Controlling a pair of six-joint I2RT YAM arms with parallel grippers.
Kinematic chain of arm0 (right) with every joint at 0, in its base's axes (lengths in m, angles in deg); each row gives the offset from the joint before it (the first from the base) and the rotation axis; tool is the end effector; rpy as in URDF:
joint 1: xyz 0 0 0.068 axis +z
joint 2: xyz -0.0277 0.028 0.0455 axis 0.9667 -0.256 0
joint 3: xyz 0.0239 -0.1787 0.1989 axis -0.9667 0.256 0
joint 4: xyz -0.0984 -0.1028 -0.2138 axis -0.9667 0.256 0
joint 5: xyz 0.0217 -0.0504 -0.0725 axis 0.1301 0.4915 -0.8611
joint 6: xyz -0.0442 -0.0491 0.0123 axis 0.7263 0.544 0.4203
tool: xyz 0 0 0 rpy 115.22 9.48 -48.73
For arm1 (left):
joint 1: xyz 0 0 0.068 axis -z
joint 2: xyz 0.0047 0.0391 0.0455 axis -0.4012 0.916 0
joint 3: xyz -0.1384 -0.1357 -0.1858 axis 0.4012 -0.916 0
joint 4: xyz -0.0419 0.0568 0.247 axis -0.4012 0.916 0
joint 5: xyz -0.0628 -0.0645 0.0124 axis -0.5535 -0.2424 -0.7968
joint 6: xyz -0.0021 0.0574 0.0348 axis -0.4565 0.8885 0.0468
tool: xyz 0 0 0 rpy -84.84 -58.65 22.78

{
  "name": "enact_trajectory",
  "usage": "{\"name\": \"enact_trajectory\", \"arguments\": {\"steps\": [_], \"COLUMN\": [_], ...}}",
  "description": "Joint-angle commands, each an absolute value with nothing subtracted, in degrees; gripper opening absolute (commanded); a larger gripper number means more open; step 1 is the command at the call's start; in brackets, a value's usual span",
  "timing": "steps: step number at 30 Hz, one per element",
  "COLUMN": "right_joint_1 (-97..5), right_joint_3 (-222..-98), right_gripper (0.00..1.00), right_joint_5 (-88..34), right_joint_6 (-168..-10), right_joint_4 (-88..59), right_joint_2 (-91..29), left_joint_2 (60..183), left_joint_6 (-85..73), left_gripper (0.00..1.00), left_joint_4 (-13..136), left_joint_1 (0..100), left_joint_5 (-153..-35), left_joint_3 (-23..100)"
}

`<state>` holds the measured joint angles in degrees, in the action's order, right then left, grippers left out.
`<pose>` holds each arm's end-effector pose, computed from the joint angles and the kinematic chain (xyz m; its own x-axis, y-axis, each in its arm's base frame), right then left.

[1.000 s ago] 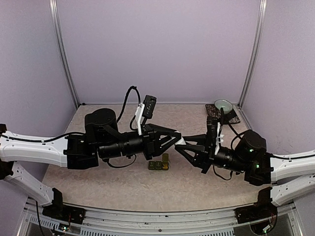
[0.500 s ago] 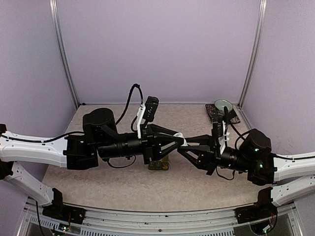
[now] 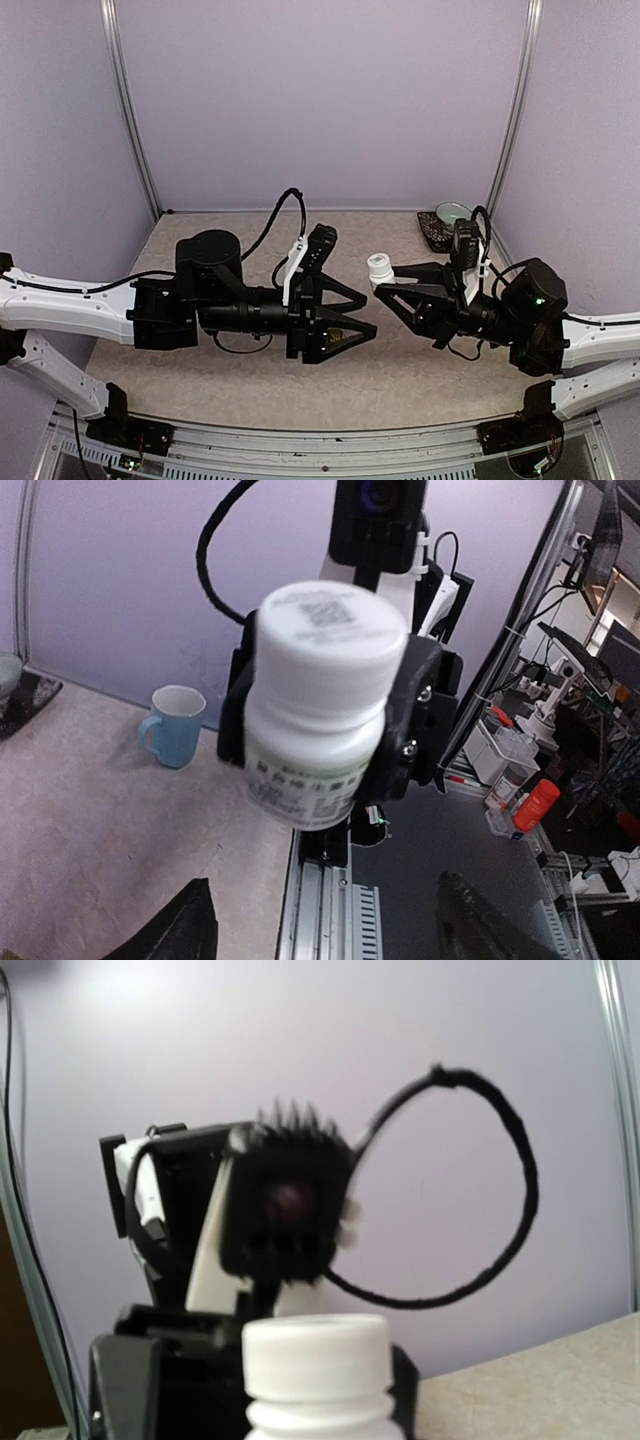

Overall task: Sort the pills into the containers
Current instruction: Screw the lid of the pill bottle onto the pill bottle.

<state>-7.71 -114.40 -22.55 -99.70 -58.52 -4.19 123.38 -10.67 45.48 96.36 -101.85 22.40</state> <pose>0.0787 0.2179 0.3228 -0.1753 0.3509 -0.9198 -0.9702 0.0969 0.2219 0.0853 -0.3244 0.3274 -0.3023 0.0529 -0.9518 0.9531 0.0345 -0.3008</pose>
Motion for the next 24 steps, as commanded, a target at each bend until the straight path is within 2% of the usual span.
{"name": "enact_trajectory", "arguments": {"steps": [1,4,5,12,24], "right_joint_1": [-7.6,-7.6,-7.6,-7.5,-7.4], "right_joint_3": [-115.4,-115.4,-115.4,-115.6,-116.4], "right_gripper": [0.00,0.00,0.00,0.00,0.00], "right_joint_5": [-23.8,-25.9,-26.8,-30.3,-29.6], "right_joint_6": [-98.4,-96.3,-95.5,-93.4,-93.2], "right_joint_4": [-59.6,-56.7,-55.7,-53.3,-55.1], "right_joint_2": [-2.8,-2.5,-2.6,-6.8,-9.3], "left_joint_2": [121.0,118.6,117.7,116.1,123.1], "left_joint_6": [-10.7,-12.3,-13.2,-17.4,-16.4], "left_gripper": [0.81,0.97,0.99,0.99,0.99], "left_joint_4": [47.1,48.2,48.3,51.4,51.8], "left_joint_1": [96.4,95.9,95.7,95.3,95.4], "left_joint_5": [-100.2,-95.3,-93.2,-79.8,-78.2], "left_joint_3": [21.1,20.4,20.2,22.5,29.6]}}
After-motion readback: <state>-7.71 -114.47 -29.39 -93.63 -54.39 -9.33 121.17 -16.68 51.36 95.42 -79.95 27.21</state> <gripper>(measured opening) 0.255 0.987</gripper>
